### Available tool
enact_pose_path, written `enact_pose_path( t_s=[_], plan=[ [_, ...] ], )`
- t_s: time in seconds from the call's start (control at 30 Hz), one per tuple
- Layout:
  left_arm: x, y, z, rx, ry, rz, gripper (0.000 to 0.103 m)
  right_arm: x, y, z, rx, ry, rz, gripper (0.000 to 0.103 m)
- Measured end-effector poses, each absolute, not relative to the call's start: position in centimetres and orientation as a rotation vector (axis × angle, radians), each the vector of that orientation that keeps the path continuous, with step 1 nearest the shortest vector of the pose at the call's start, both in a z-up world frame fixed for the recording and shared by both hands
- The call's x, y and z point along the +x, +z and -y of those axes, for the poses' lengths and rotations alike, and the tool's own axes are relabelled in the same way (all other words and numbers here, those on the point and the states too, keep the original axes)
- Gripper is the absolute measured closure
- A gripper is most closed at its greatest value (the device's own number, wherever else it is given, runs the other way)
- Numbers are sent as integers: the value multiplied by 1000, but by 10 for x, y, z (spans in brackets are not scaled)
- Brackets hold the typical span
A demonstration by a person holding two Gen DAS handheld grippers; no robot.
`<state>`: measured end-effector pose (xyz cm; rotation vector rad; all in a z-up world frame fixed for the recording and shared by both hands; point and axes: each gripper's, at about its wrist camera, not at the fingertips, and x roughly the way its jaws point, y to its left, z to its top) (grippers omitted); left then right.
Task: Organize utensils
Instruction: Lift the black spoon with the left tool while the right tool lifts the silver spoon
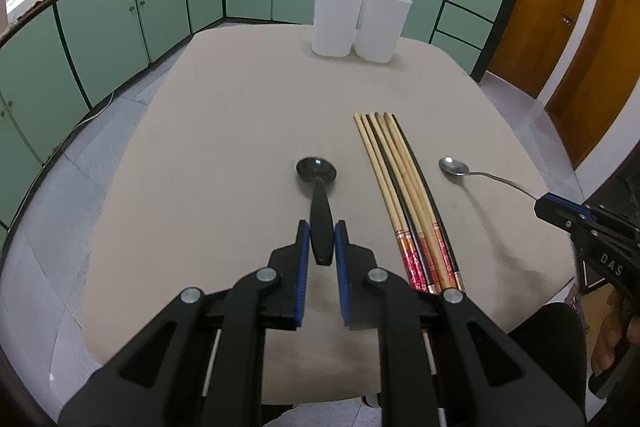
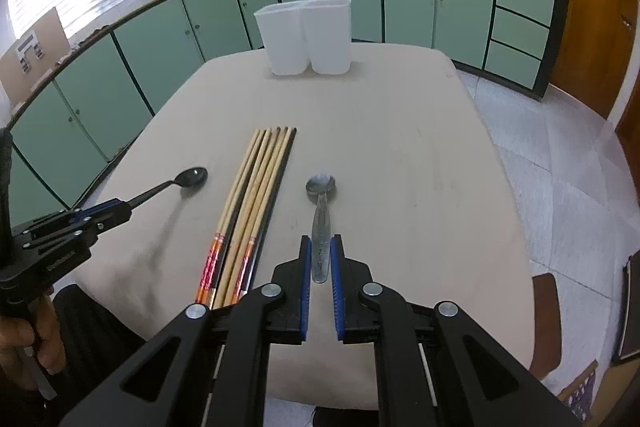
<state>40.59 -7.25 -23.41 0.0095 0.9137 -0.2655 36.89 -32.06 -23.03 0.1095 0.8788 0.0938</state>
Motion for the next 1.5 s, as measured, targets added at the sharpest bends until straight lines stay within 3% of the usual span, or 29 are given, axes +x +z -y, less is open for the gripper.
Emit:
enact_pose_path(
  t_s=[0.63, 0.7, 1.5],
  plan=[
    [424, -183, 57, 21, -335, -889, 92, 394, -175, 324, 17, 134, -877, 94],
    [428, -178, 58, 27, -346, -889, 101, 399, -169, 326, 19, 144, -890, 94],
    [458, -130, 65, 44, -381, -803, 102, 423, -115, 324, 1, 198, -845, 94]
  ],
)
